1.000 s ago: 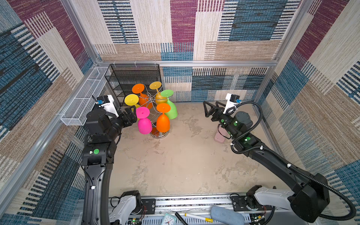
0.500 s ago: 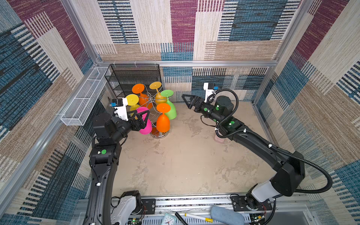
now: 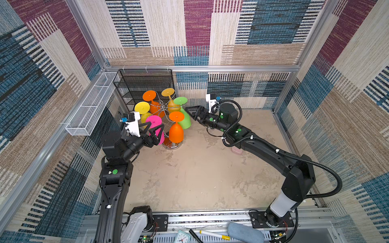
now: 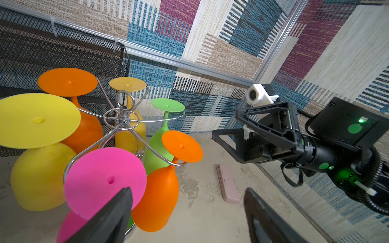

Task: Take the wine glass off the wine glass rack
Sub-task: Pick up the wine glass from the wine glass rack.

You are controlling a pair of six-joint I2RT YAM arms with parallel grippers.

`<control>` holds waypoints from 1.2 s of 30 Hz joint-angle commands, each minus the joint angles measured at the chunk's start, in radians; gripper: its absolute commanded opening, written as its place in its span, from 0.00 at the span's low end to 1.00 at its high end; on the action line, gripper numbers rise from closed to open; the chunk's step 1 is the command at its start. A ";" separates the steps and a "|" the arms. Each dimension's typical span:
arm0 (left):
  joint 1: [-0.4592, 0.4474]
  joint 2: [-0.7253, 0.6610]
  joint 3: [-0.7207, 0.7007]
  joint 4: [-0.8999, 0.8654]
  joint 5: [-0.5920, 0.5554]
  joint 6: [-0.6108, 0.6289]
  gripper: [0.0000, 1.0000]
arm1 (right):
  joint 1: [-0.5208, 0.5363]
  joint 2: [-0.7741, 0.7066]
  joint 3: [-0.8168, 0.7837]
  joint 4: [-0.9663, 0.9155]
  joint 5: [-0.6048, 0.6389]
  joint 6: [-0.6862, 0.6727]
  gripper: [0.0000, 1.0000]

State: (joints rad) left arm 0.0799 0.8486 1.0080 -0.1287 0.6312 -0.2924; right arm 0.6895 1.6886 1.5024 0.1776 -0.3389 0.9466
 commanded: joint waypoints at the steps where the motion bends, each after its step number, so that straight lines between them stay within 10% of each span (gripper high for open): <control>1: -0.004 -0.011 -0.009 0.055 -0.002 0.024 0.86 | 0.004 0.008 0.010 0.046 -0.025 0.061 0.89; 36: -0.028 -0.033 -0.040 0.066 -0.033 0.048 0.85 | 0.032 0.110 0.070 0.123 -0.050 0.228 0.71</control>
State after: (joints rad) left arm 0.0536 0.8135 0.9703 -0.1017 0.6010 -0.2848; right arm 0.7193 1.7954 1.5669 0.2634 -0.3843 1.1591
